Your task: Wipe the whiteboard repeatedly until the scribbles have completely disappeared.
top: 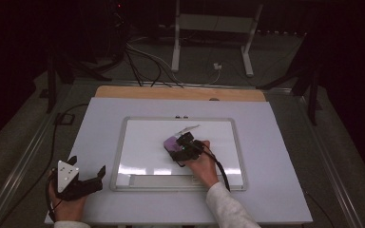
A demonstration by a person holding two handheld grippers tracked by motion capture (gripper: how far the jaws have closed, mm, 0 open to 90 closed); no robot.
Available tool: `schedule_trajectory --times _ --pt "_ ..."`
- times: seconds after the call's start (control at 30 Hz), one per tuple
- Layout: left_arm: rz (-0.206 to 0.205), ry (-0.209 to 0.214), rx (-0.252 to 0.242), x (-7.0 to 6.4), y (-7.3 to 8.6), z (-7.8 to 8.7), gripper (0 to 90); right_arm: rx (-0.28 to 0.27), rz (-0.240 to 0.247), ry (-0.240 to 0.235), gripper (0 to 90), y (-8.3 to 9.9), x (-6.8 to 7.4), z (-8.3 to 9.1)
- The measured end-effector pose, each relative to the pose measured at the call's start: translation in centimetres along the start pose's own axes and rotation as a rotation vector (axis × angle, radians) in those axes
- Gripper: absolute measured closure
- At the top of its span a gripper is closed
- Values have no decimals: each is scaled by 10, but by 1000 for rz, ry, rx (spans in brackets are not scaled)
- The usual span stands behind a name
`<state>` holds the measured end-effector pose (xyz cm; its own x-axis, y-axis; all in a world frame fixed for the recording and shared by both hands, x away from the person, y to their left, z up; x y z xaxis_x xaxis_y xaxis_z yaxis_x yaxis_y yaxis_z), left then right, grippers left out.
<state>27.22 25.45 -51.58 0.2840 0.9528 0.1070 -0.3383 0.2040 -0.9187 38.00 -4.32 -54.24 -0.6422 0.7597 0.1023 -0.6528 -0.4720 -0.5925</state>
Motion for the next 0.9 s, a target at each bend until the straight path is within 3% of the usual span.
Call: schedule_trajectory --times 0.03,0.1,0.17,0.27,0.4,0.47,0.57,0.67,0.77,0.83,0.9 --pt "1 0 -2 0 0 0 5 4 25 -32 414 0 9 -2" --pt "1 0 -4 0 0 1 5 3 56 -22 414 -1 15 -3" --pt "7 -3 -6 2 0 2 5 4 32 -30 414 -1 9 -3" --pt "13 -3 -5 3 1 2 5 -2 -52 30 414 1 -19 2" --pt "9 -3 -5 2 1 2 4 -29 -184 154 414 6 -63 11" --pt "7 -1 -4 1 0 1 5 -36 -225 176 413 8 -73 14" --pt "0 0 2 0 0 0 5 -35 -217 180 413 7 -70 14" --pt "-2 2 1 -1 0 -1 5 -35 -174 119 413 4 -50 8" --pt "-3 2 2 0 0 0 5 -31 -88 37 413 0 -24 1" --pt "4 0 -2 1 1 0 5 -26 -64 28 413 -1 -18 0" --pt "6 -1 -4 1 1 1 5 -28 -83 36 413 -2 -25 0"
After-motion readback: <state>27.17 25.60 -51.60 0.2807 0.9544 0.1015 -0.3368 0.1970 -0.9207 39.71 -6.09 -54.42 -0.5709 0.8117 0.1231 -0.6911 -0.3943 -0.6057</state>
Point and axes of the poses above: each handheld gripper's, and its own axes: z roughly backward along the jaws, y roughly out of its underside, x roughly to its left, the point moved 6 cm from there along -z, roughly forward along the jaws, and after that the axes turned 2 degrees about -z, right-handed, at the moved point
